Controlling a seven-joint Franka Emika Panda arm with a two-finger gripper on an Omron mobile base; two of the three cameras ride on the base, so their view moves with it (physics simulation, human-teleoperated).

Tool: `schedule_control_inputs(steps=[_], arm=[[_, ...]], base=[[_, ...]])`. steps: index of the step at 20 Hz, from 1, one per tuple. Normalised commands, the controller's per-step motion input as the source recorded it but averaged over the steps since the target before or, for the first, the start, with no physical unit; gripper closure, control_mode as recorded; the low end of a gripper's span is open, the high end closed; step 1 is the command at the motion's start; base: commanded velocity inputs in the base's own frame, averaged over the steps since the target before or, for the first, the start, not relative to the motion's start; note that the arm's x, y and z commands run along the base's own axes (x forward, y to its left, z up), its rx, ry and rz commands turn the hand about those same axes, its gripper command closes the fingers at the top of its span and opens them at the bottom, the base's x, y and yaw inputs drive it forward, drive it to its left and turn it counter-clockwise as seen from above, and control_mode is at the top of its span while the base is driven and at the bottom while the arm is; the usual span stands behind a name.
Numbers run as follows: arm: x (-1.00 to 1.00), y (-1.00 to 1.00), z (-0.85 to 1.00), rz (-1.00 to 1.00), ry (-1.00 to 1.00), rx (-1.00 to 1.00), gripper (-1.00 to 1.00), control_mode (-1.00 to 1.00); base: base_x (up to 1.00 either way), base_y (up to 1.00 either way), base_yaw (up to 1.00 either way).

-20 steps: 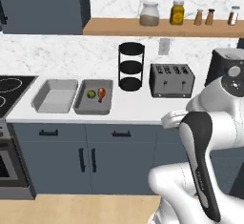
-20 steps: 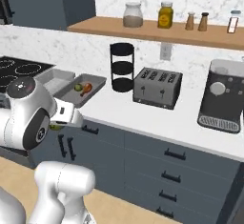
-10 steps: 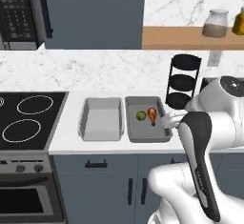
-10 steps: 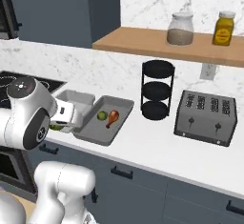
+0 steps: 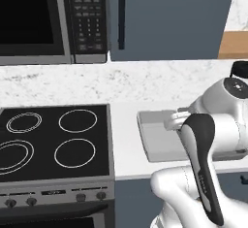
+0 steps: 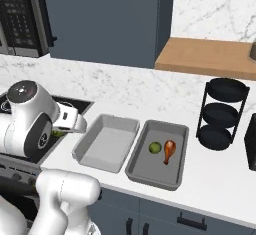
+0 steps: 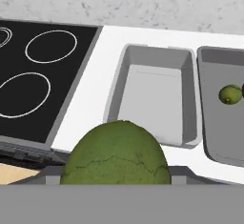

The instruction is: Place one lime and one chicken drumstick in each tupperware on the nearby counter, to pack two identical lunches.

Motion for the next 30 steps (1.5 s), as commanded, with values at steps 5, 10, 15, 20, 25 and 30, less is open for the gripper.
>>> schedule_control_inputs(steps=[5,10,15,20,25,30], arm=[[0.45,-0.12,-0.44,-0.05,0.00,-0.04,1.00,-1.00],[0.53,-0.67,-0.58,-0.01,0.00,0.00,1.00,-1.00],[0.58,-0.53,-0.66,0.00,0.00,0.00,1.00,-1.00],[0.87,-0.02,-0.62,0.00,0.00,0.00,1.00,-1.00],[0.87,0.00,-0.44,0.00,0.08,0.00,1.00,-1.00],[0.76,0.05,-0.44,0.00,0.16,0.00,1.00,-1.00]], base=[[0.13,0.05,-0.03],[0.00,0.00,0.00],[0.00,0.00,0.00],[0.00,0.00,0.00],[0.00,0.00,0.00],[0.00,0.00,0.00]])
